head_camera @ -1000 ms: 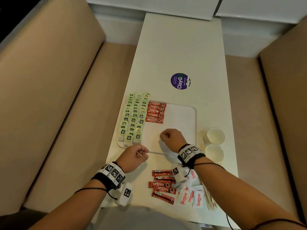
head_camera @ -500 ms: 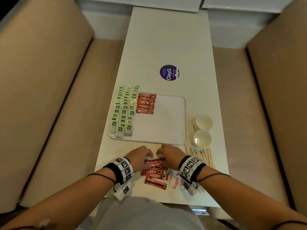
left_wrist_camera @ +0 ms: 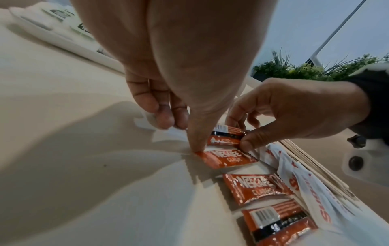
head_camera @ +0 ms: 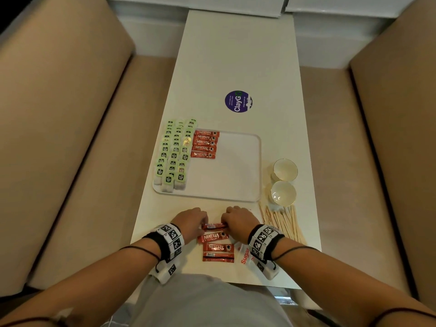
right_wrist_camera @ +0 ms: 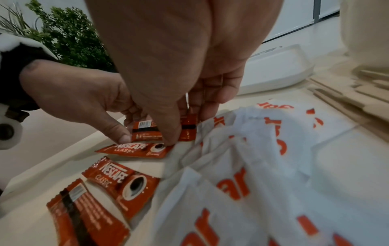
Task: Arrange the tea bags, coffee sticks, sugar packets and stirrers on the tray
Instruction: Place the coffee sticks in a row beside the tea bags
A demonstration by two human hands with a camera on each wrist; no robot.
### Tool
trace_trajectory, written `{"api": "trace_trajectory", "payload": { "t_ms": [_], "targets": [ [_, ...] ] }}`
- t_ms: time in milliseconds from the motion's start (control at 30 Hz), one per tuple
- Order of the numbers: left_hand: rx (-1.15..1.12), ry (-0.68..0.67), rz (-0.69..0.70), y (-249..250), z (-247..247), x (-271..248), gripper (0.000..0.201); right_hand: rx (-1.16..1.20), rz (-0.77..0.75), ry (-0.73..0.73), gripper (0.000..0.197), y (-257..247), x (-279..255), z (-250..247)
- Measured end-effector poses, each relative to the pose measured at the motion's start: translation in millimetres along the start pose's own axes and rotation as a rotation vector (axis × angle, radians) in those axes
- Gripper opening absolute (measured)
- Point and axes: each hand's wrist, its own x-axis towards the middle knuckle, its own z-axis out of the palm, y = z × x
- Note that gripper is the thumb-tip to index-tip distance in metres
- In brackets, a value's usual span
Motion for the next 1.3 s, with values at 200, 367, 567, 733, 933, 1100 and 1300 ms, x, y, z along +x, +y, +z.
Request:
{"api": "trace_trajectory", "payload": {
  "t_ms": [200, 367, 567, 733, 933, 1100, 1300],
  "targets": [
    [-0.028, 0.019, -0.009, -1, 3, -5, 0.029, 0.012, 0.008, -0.008, 0.028, 1, -1, -3],
    [-0.083, 0.032, -0.015, 8, 3, -1, 0.029, 0.044, -0.021, 0.018, 0.021, 1, -1, -9],
    [-0.223, 0.051, 0.014, 16, -6, 0, 0.017, 0.177, -0.065, 0.065, 0.016, 0, -3, -21],
    [-0.235, -0.023, 0.011, 16, -10, -2, 0.024, 0.306, -0.054, 0.107, 0.014, -1, -4, -32],
    [-0.473, -0.02, -0.118, -1, -15, -6, 0.019, 0.459, 0.054, 0.171, 0.009, 9, -6, -45],
    [-0.85, 0.071, -0.255, -3, -28, -14, 0.025, 0.523, 0.103, 0.162, 0.01, 13, -7, -50],
    [-1.148, 0.075, -0.23, 9, -38, -16, 0.031, 0.537, 0.052, 0.179, 0.015, 4, -6, -51]
  ]
}}
